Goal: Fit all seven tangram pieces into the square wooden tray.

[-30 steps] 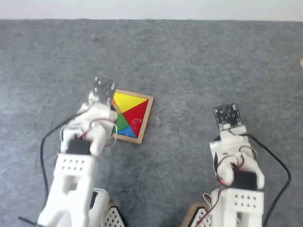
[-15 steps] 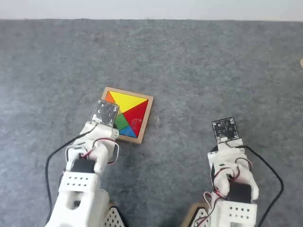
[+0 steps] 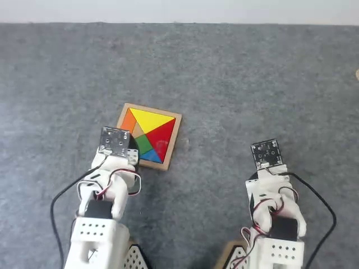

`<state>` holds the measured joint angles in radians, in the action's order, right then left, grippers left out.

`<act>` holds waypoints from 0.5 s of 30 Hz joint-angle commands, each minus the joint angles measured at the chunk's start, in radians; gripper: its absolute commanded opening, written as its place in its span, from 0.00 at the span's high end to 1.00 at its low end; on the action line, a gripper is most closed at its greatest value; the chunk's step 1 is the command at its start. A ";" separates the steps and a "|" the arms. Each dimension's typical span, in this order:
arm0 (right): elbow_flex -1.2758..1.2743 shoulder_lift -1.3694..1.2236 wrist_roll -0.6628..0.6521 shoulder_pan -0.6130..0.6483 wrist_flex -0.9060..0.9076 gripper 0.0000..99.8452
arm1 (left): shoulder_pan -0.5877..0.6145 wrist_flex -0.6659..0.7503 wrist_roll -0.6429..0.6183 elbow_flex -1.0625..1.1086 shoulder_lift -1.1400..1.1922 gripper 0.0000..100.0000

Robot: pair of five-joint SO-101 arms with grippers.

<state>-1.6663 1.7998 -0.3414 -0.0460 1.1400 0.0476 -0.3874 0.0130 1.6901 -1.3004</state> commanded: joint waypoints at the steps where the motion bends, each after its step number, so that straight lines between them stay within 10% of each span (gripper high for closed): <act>1: -0.015 0.016 0.003 -0.008 0.008 0.99 | 0.002 -0.051 -0.057 -0.004 -0.080 0.94; 15: -0.015 0.016 0.003 -0.008 0.008 0.99 | 0.002 -0.299 -0.109 -0.001 -0.279 0.94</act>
<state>-1.6663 1.7998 -0.3414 -0.0460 1.1400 0.0460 -0.6314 -0.0852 1.6947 -1.5428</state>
